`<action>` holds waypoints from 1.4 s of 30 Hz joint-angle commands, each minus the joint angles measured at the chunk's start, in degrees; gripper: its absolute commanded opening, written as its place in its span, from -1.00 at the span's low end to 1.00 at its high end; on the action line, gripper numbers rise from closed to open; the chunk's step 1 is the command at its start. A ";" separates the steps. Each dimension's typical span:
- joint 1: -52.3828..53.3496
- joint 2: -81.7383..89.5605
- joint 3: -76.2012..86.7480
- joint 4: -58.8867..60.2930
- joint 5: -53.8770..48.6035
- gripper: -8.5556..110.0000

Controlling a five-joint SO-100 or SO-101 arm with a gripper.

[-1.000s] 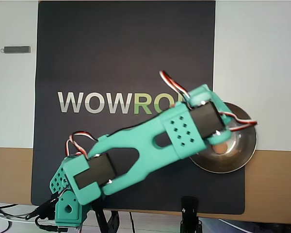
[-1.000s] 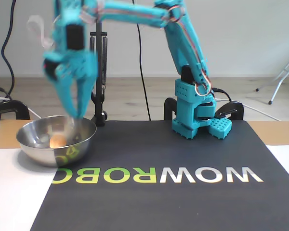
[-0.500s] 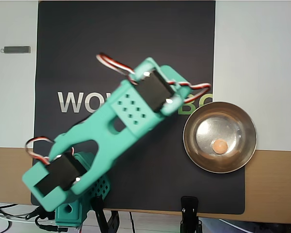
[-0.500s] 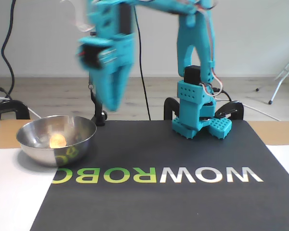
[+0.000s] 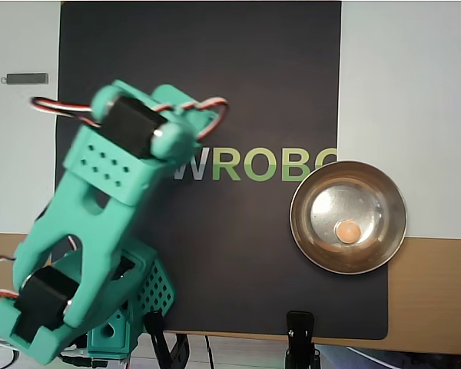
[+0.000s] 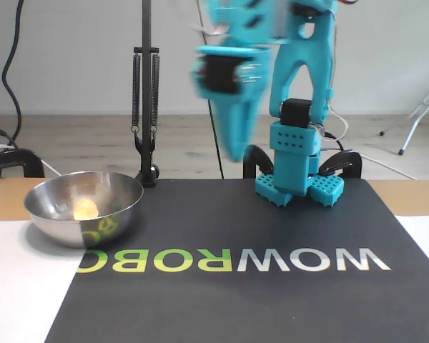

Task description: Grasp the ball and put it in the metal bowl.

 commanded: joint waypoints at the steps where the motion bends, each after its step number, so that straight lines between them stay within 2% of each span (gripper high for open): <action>1: -3.60 3.43 0.79 -0.35 1.49 -0.86; 17: -20.65 4.31 2.29 -1.58 4.83 -0.86; 22: -23.64 4.39 7.91 -10.28 9.23 -0.86; 28: -26.63 6.94 17.40 -20.21 9.84 -0.86; 42: -28.83 33.93 47.99 -43.15 9.40 -0.86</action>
